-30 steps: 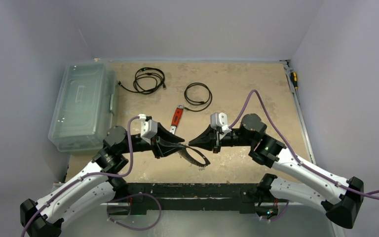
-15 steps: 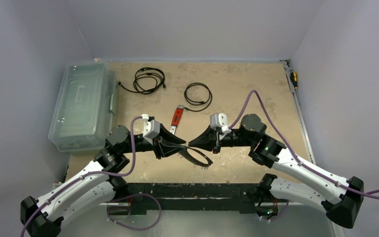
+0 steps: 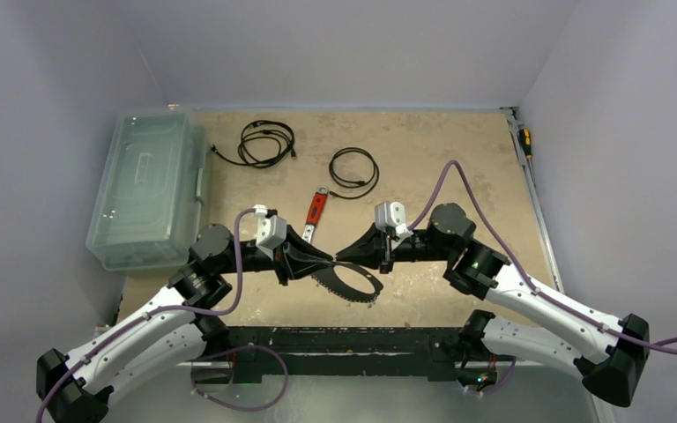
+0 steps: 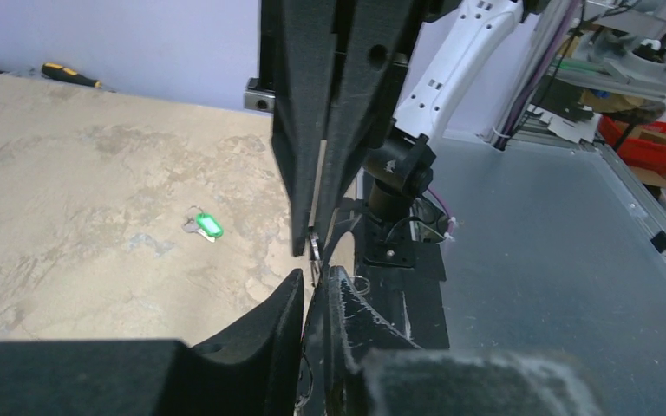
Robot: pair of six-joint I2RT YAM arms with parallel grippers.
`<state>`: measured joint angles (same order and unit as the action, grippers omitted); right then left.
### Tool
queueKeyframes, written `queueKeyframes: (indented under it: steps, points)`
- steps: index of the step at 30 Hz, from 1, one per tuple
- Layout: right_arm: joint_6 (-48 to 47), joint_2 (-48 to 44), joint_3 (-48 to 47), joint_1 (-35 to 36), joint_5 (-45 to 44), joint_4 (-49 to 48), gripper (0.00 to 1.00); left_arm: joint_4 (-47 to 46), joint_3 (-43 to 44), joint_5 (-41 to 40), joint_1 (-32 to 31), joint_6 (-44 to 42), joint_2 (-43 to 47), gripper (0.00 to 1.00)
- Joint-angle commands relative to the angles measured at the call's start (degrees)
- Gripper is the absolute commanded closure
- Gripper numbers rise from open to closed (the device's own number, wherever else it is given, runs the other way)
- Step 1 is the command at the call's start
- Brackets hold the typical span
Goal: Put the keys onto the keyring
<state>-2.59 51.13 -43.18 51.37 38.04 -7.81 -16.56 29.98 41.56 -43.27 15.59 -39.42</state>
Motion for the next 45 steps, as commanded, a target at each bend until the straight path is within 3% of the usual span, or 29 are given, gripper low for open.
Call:
queueKeyframes:
  steps: [1, 3, 8, 18, 21, 25, 33, 37, 41, 45]
  points:
    - [0.13, 0.34, -2.88, 0.56, -0.25, -5.08, 1.0, -0.45, 0.04, 0.52, -0.53, -0.57, -0.26, 0.94]
    - [0.21, 0.5, -2.97, 0.57, -0.25, -5.28, 1.0, -0.34, 0.03, 0.4, -0.56, -0.57, -0.22, 0.94]
    - [0.29, 0.68, -3.05, 0.74, -0.29, -5.76, 1.0, -0.31, -0.18, 0.26, -0.61, -0.49, 0.51, 0.81]
    - [0.64, 1.25, -3.08, 1.52, -0.6, -6.43, 1.0, -0.06, -0.27, 0.25, -0.67, -0.52, 0.47, 0.73]
    - [0.65, 1.25, -3.07, 1.71, -0.68, -6.42, 1.0, 0.07, -0.13, 0.27, -0.68, -0.63, 0.39, 0.79]
    - [0.54, 1.66, -3.27, 1.89, -0.69, -6.26, 1.0, 0.5, -0.04, 0.1, -0.69, -1.07, 0.44, 1.0]
    - [1.05, 1.08, -3.17, 2.06, -3.47, -5.98, 0.99, 3.09, 1.12, -1.12, -0.75, -3.17, 2.39, 1.0]
    - [1.19, -0.92, -2.59, 2.06, -5.68, -5.54, 0.62, 4.37, 1.48, -2.25, -0.69, -4.29, 3.44, 1.0]
    - [0.63, -3.89, -2.17, 2.06, -8.45, -3.46, 0.53, 5.2, 1.78, -3.4, -0.72, -5.31, 3.74, 1.0]
    - [0.57, -6.04, -1.84, 2.06, -9.9, -1.95, 0.5, 5.69, 1.84, -4.37, -0.71, -5.79, 3.61, 1.0]
